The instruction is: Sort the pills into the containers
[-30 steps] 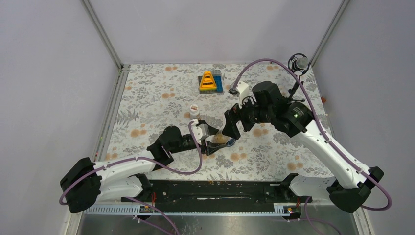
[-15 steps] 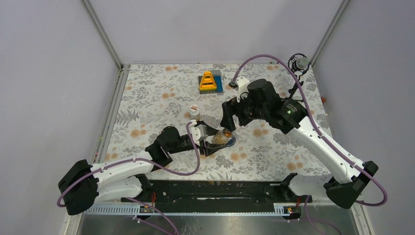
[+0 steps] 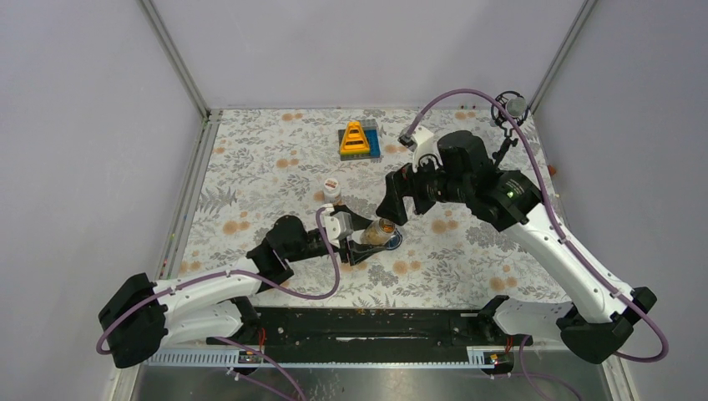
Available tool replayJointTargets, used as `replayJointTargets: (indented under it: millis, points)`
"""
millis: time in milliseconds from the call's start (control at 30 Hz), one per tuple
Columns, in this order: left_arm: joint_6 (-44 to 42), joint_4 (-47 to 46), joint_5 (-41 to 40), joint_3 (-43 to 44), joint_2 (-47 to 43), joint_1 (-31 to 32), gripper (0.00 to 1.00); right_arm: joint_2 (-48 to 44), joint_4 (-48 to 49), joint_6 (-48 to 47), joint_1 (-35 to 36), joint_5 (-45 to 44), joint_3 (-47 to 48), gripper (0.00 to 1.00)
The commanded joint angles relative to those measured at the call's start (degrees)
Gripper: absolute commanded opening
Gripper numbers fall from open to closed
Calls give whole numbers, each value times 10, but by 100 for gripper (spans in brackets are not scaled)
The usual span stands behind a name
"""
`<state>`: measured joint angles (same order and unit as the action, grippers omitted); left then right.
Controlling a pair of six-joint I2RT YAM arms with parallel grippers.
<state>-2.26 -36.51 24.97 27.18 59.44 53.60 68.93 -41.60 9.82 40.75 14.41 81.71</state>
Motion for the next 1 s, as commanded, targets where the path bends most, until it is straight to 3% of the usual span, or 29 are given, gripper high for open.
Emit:
replayJointTargets:
  millis: [0, 167, 400, 700, 967]
  points:
    - [1, -31, 0, 27, 5, 1, 0, -19, -13, -81, -3, 127, -11, 99]
    - [0, -30, 4, 31, 12, 1, 0, -4, -15, -95, -3, 163, -17, 99]
    - [1, -32, 1, 29, 10, 0, 0, 36, -8, -73, -2, 81, -9, 97]
    - [-1, -52, -36, 12, -11, 0, 0, 37, 11, -6, -8, -95, -16, 96]
    - [-1, -52, -46, 9, -11, 0, 0, 18, 5, 17, -30, -84, -13, 96]
